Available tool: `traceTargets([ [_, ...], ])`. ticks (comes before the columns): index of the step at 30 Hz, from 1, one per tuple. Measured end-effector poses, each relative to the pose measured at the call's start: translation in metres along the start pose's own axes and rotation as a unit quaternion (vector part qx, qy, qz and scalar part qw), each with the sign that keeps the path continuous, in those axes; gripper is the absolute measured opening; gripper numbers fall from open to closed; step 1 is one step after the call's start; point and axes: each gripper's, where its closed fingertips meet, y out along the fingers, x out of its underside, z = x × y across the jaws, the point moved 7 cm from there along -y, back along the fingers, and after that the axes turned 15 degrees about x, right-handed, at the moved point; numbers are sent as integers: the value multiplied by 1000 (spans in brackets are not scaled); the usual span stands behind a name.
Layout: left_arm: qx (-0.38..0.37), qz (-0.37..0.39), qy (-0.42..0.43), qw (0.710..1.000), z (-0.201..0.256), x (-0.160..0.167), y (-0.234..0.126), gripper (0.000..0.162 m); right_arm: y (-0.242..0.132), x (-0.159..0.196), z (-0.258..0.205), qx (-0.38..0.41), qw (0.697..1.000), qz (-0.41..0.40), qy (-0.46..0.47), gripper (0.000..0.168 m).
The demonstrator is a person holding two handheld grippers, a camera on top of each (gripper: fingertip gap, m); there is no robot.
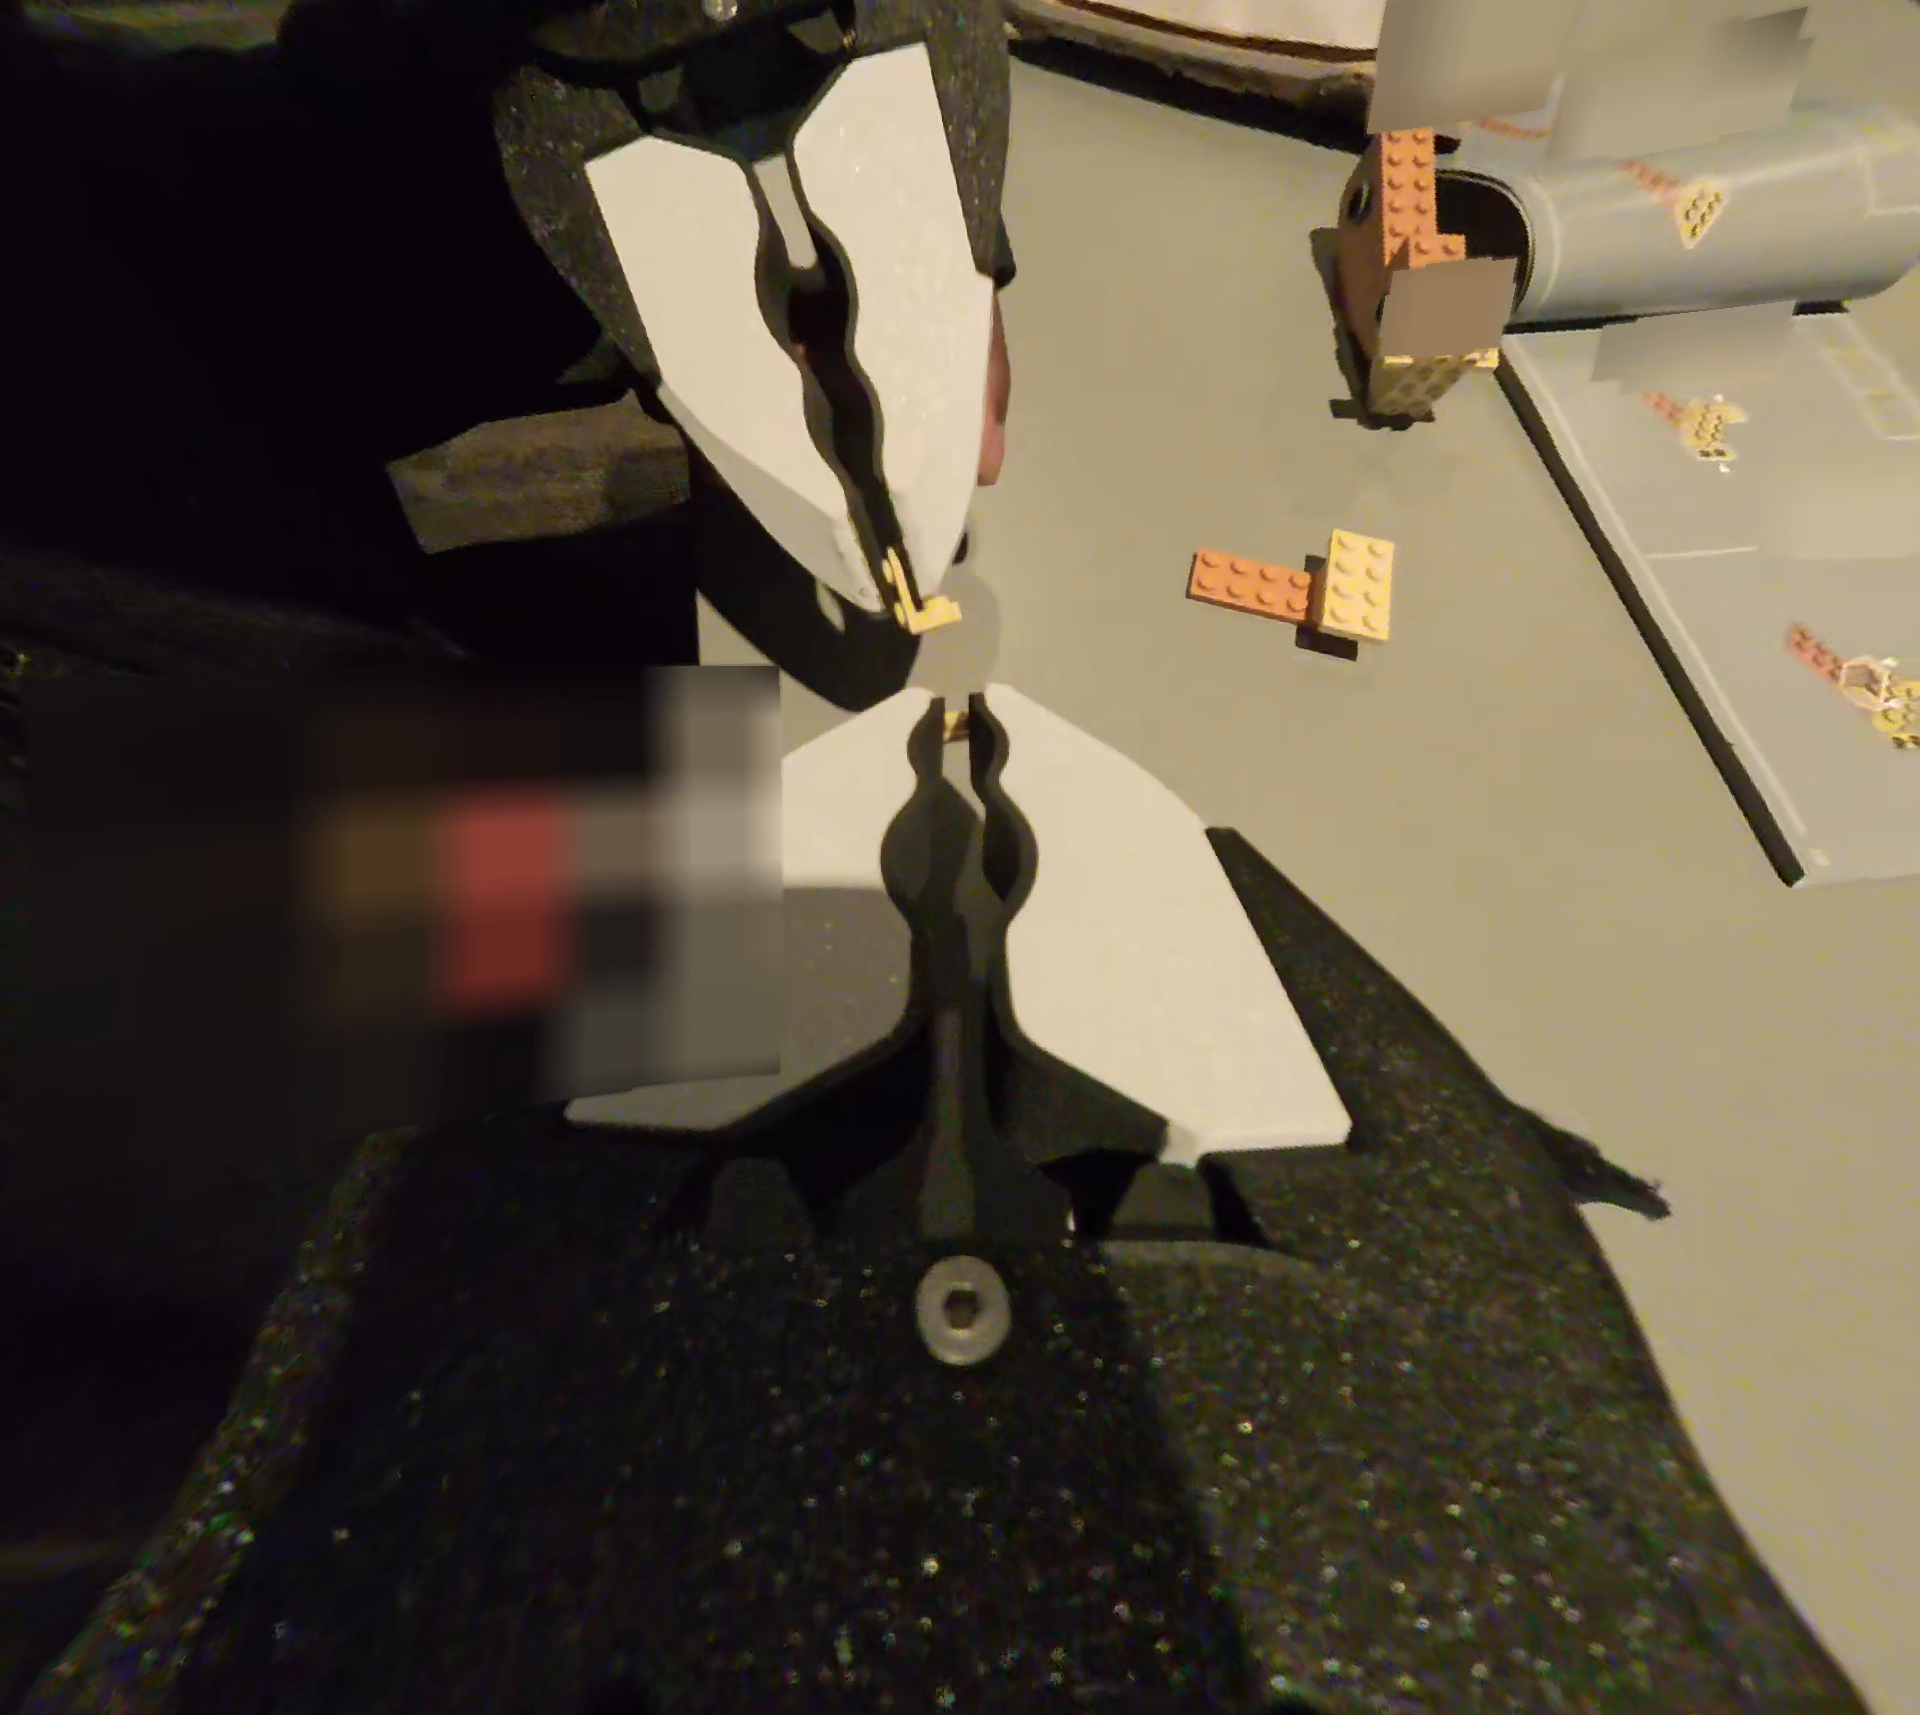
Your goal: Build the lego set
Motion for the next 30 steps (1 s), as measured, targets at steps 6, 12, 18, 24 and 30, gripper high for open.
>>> traceTargets([
  [6,14,16,-2,1000,3,-4,2,3,1,-5,-2,-25,999,31,10,4],
  [12,11,16,-11,1000,2,-3,0,3,1,-7,-1,-39,998,39,20,4],
  [18,-8,-35,-15,999,-1,5,3,3,11,0,-4,18,987,-79,-136,4],
  [24,-14,-51,-16,998,-1,9,2,3,21,1,-18,18,940,-182,-287,4],
  [30,-28,-55,-26,998,-3,14,-8,3,35,-5,-29,-11,873,-261,-413,3],
])
